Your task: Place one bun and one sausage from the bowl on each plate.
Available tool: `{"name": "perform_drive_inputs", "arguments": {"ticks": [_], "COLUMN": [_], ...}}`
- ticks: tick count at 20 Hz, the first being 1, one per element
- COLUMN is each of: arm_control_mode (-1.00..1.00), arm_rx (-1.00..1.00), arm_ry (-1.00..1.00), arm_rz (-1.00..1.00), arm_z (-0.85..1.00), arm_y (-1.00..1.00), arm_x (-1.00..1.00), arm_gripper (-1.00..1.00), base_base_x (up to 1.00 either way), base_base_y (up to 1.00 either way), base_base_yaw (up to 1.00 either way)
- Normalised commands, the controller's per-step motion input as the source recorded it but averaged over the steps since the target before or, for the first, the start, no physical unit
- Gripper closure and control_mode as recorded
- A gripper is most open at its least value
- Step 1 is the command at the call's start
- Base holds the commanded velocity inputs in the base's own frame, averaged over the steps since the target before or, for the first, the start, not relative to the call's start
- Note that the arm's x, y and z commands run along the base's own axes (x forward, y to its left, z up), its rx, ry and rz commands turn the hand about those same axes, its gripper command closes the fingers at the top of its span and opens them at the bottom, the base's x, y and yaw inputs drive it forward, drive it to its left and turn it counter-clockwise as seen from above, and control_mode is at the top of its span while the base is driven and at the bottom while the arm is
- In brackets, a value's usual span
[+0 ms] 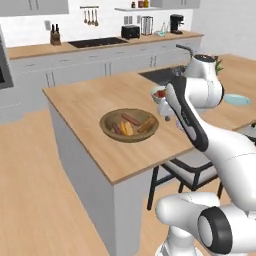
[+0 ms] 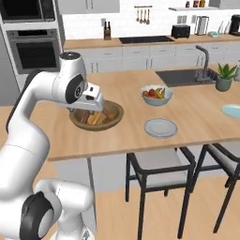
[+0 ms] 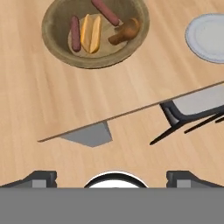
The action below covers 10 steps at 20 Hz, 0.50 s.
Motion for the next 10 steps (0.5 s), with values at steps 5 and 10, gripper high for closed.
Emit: {"name": "perform_drive_inputs", "arguments": {"ticks": [5, 10], "arm_control_mode": [1.0, 1.0], "arm_rx": [0.0, 0.0], "arm_ry": [0.0, 0.0], "arm_rz": [0.0, 0.0], "arm_z": [0.0, 0.0], "arm_y": [0.0, 0.0], "arm_x": [0.0, 0.0], "arm_gripper": [-1.0, -1.0], "base_base_x": [0.04, 0.05], "base_base_y": [-0.65, -0.32], "base_base_yaw": [0.46, 0.31]}}
